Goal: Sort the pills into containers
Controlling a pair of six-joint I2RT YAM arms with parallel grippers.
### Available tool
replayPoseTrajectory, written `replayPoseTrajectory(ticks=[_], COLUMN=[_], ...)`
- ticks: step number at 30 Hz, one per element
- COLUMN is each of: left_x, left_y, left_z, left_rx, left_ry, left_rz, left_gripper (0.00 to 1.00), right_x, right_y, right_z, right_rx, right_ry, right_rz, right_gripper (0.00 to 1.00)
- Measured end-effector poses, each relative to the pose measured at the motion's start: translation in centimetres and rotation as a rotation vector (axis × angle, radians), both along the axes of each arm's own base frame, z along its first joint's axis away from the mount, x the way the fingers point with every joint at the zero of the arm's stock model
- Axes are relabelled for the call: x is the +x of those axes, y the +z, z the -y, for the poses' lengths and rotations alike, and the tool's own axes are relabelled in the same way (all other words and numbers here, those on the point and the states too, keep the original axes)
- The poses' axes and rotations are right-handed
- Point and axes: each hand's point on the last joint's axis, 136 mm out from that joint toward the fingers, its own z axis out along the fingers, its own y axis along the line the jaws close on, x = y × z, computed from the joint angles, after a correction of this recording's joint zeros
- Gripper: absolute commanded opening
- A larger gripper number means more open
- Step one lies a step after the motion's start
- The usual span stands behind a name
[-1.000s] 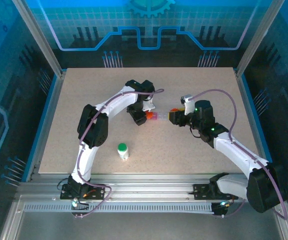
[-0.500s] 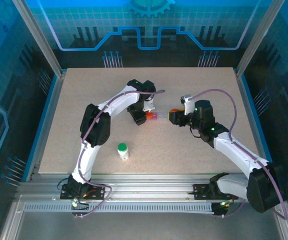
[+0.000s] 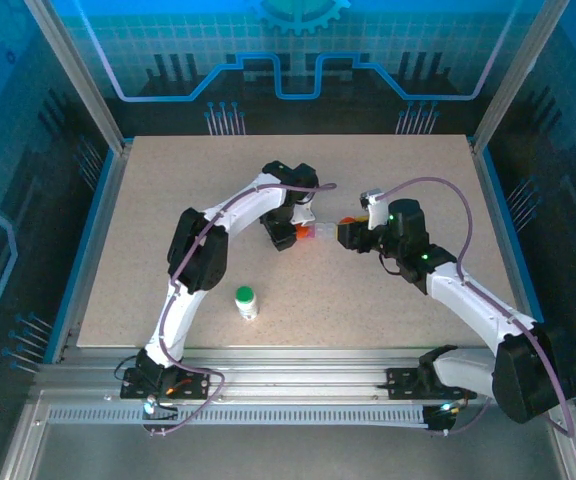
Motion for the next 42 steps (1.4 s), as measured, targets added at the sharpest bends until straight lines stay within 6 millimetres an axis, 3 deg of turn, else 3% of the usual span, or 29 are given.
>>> replayPoseTrajectory(ticks=[35,42], left_x=[0.7,0.3], left_y=[0.3,-0.4], left_z=[-0.9,-1.1], left_rx=[-0.109,-0.125], left_ry=[0.065,0.084], left_rz=[0.099,0.107], left_gripper=[0.02,0.01], right_x=[0.4,0.3], right_y=[-1.0,-1.4], right_z=[-0.3,-0.3], right_rx=[-0.003,-0.006], right_ry=[0.003,0.006], right_rz=[-0.044,-0.057], right_gripper=[0.00,0.00])
